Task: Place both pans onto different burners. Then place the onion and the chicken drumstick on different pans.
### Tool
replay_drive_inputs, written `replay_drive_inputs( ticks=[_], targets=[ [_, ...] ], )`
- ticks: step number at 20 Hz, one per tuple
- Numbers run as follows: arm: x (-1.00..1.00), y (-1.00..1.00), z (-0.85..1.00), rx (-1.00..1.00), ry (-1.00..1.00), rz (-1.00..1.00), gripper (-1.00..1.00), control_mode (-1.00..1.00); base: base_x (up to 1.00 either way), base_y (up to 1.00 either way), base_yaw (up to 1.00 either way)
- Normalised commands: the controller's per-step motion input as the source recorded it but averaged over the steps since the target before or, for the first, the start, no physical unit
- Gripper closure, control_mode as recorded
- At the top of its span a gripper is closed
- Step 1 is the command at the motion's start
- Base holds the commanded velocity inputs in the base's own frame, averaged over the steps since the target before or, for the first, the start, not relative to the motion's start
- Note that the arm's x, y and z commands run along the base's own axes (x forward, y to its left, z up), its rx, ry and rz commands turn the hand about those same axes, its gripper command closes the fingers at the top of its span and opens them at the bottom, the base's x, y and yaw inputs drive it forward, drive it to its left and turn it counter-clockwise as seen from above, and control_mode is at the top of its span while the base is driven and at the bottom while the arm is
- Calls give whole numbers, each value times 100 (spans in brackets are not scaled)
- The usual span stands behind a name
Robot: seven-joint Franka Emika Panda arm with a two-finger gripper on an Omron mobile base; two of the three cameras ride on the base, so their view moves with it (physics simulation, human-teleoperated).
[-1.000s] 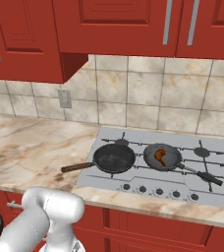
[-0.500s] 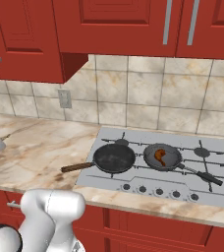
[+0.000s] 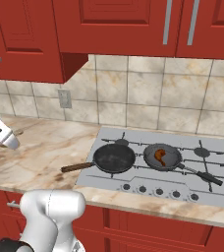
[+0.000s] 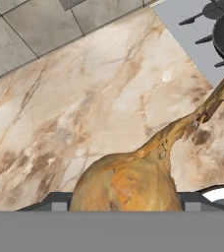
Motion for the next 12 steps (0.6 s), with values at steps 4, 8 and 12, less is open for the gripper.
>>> replay_drive_inputs(
  ticks=[4, 8, 12],
  targets=[
    [-10, -55, 23, 2, 0, 0, 100, -100, 0, 0, 0],
    [-7, -50, 22, 2, -1, -1, 100, -100, 0, 0, 0],
    [-6, -53, 19, 0, -1, -2, 100, -100, 0, 0, 0]
  ],
)
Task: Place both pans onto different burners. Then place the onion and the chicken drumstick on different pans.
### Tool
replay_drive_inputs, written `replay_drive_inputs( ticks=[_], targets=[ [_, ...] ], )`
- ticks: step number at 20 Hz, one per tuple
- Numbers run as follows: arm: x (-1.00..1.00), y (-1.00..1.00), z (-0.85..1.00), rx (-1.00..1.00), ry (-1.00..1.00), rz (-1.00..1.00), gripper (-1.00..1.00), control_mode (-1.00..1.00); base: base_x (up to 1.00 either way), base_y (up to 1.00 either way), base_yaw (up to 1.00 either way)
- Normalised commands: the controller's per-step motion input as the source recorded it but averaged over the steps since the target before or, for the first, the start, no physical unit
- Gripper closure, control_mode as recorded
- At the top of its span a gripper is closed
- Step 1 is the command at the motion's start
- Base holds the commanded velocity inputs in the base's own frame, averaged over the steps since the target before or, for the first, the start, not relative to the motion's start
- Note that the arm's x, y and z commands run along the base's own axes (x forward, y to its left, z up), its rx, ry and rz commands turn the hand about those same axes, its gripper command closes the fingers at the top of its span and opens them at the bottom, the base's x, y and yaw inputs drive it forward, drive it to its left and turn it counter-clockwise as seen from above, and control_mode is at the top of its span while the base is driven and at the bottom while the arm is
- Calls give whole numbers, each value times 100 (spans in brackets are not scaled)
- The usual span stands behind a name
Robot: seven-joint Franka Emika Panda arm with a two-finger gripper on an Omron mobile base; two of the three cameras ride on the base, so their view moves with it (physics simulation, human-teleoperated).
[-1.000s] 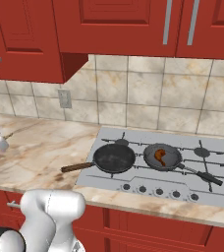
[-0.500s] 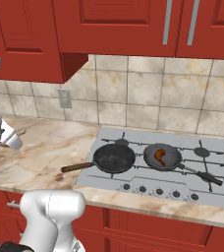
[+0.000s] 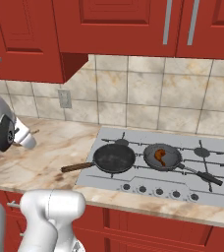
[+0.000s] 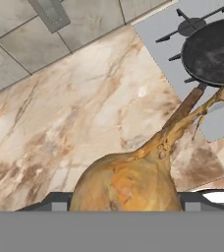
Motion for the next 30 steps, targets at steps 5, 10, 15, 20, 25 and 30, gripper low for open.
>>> replay_drive_inputs(
  ticks=[5, 10, 15, 20, 25, 30],
  targets=[
    [0, -51, 17, 0, -1, -2, 100, -100, 0, 0, 0],
    [0, -57, 14, 0, 0, -2, 100, -100, 0, 0, 0],
    [0, -59, 6, 0, 0, -2, 100, -100, 0, 0, 0],
    [0, -54, 0, 0, 0, -2, 100, -100, 0, 0, 0],
    [0, -48, -5, -2, 0, -2, 100, -100, 0, 0, 0],
    [0, -48, -1, -4, 3, -3, 100, -100, 0, 0, 0]
  ],
)
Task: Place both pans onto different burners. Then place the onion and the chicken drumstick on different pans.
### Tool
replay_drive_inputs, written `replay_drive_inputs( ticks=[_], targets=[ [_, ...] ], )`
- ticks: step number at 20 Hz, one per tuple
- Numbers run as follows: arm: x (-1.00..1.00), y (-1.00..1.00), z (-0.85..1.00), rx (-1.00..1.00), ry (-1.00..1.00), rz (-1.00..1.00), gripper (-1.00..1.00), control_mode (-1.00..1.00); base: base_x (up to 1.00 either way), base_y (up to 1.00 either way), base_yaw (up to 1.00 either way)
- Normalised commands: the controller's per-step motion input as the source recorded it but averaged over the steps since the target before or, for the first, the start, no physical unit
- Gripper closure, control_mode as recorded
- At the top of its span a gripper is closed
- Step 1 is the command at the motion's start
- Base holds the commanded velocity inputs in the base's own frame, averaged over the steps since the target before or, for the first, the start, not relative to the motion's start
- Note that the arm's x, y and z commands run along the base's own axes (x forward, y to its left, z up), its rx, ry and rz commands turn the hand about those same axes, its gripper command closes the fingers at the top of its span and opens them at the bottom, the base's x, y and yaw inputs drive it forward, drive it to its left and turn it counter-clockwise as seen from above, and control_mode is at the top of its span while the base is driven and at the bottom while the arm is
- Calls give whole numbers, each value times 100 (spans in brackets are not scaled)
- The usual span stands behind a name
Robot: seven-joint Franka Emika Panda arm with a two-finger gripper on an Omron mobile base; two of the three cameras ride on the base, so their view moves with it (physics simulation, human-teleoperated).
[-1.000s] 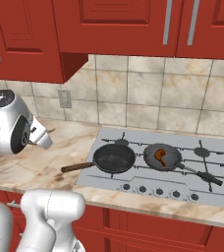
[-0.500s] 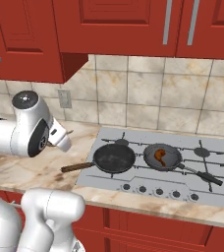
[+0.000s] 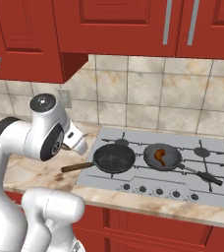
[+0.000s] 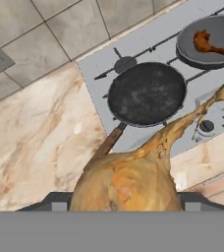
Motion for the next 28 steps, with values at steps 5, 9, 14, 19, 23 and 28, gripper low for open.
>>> replay_drive_inputs(
  ticks=[5, 9, 14, 19, 23, 28],
  targets=[
    [0, -45, -6, -5, 2, -3, 100, -100, 0, 0, 0],
    [8, -29, -18, -2, 0, -1, 100, -100, 0, 0, 0],
    [16, -14, -30, 0, -3, 0, 100, -100, 0, 0, 0],
    [22, -6, -27, 0, -5, 0, 100, -100, 0, 0, 0],
    [24, -3, -27, 0, -7, 0, 100, -100, 0, 0, 0],
    [17, -15, -13, 0, -1, 0, 100, -100, 0, 0, 0]
  ],
)
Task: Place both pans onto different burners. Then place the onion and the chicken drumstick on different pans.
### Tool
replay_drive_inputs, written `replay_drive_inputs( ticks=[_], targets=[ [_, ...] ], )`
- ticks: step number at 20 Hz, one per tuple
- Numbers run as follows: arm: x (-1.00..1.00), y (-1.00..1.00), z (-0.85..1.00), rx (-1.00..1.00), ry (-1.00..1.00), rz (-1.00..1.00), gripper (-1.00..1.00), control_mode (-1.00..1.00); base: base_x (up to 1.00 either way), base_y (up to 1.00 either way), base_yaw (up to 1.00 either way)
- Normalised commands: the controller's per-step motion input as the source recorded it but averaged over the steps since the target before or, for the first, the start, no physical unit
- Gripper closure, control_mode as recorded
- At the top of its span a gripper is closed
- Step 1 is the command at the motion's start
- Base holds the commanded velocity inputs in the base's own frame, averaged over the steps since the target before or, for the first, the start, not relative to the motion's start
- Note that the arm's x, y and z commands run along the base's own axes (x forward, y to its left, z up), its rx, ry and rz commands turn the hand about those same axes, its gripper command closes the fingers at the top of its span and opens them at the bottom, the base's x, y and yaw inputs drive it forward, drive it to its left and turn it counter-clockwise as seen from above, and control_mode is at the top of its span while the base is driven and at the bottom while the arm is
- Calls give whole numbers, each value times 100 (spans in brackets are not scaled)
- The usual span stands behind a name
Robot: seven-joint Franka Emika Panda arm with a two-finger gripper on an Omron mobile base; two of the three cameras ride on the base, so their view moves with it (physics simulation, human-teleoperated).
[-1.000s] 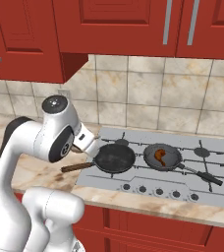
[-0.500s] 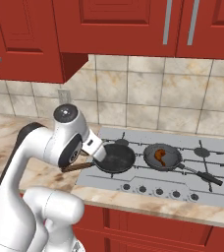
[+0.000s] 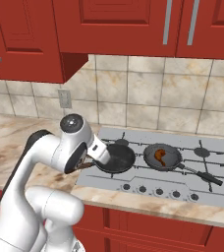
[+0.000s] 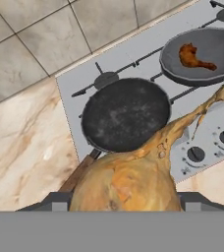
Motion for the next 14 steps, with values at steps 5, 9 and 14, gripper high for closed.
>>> replay_drive_inputs(
  ticks=[5, 9, 14],
  targets=[
    [16, -16, -15, 0, 0, 0, 100, -100, 0, 0, 0],
    [15, -9, -28, 0, 0, 0, 100, -100, 0, 0, 0],
    [24, 0, -26, 0, 0, 0, 100, -100, 0, 0, 0]
  ],
)
